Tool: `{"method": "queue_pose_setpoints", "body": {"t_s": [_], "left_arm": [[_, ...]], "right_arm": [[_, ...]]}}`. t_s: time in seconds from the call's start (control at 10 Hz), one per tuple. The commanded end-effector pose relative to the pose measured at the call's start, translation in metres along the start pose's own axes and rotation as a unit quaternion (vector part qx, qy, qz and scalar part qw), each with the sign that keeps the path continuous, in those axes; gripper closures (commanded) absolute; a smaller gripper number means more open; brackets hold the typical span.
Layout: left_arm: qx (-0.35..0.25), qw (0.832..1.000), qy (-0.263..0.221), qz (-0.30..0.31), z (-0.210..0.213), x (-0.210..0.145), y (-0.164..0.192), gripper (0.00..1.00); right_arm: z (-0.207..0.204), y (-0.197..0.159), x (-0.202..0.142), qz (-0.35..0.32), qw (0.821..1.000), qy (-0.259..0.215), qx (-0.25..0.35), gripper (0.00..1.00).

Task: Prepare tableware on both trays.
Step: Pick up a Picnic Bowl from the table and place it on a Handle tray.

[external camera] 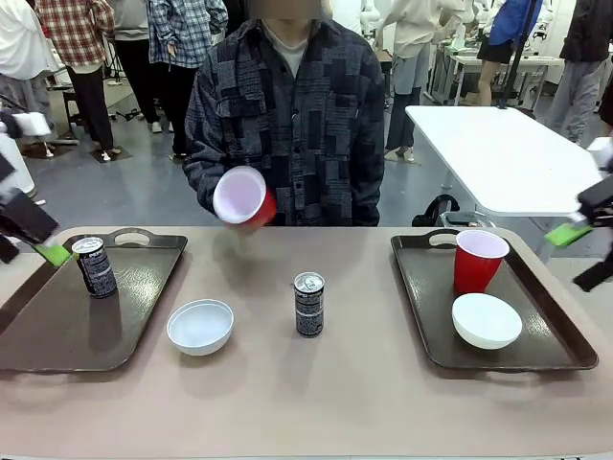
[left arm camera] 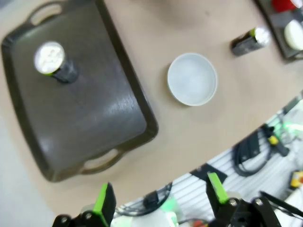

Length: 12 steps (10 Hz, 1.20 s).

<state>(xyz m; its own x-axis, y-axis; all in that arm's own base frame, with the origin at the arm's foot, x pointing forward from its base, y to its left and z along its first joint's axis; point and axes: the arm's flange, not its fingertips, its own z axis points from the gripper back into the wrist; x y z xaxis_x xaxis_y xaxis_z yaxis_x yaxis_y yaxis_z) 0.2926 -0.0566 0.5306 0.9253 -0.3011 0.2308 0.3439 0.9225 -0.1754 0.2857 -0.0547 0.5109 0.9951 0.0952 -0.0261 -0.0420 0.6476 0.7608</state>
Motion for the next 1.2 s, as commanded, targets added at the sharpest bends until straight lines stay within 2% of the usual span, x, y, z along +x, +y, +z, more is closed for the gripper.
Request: {"method": "queue_pose_setpoints", "body": {"t_s": [0.0,0.1,0.3,0.4,0.5,0.7,0.9,1.1], "left_arm": [[0.057,0.998,0.022,-0.010,-0.019,0.019,-0.019,0.00],[0.070,0.997,0.032,-0.025,-0.032,0.019,-0.040,0.00],[0.080,0.995,0.040,-0.041,-0.050,0.019,-0.063,0.00],[0.078,0.995,0.043,-0.044,-0.057,0.019,-0.070,0.00],[0.077,0.995,0.050,-0.048,-0.064,0.013,-0.077,0.00],[0.077,0.994,0.057,-0.050,-0.072,0.010,-0.078,0.00],[0.076,0.995,0.053,-0.042,-0.075,0.010,-0.078,0.00],[0.070,0.997,0.029,-0.022,-0.080,0.019,-0.088,0.00]], "right_arm": [[0.019,-0.017,-0.041,-0.002,0.998,-0.054,0.034,0.00],[0.044,-0.035,-0.056,-0.015,0.995,-0.091,0.038,0.00],[0.076,-0.058,-0.061,-0.039,0.995,-0.091,0.030,0.00],[0.085,-0.060,-0.057,-0.046,0.996,-0.071,0.028,0.00],[0.094,-0.064,-0.050,-0.046,0.998,-0.026,0.027,0.00],[0.111,-0.077,-0.032,-0.046,0.998,0.029,0.028,0.00],[0.132,-0.096,-0.022,-0.067,0.997,0.014,0.040,0.00],[0.136,-0.103,-0.016,-0.073,0.997,0.007,0.038,0.00]]}}
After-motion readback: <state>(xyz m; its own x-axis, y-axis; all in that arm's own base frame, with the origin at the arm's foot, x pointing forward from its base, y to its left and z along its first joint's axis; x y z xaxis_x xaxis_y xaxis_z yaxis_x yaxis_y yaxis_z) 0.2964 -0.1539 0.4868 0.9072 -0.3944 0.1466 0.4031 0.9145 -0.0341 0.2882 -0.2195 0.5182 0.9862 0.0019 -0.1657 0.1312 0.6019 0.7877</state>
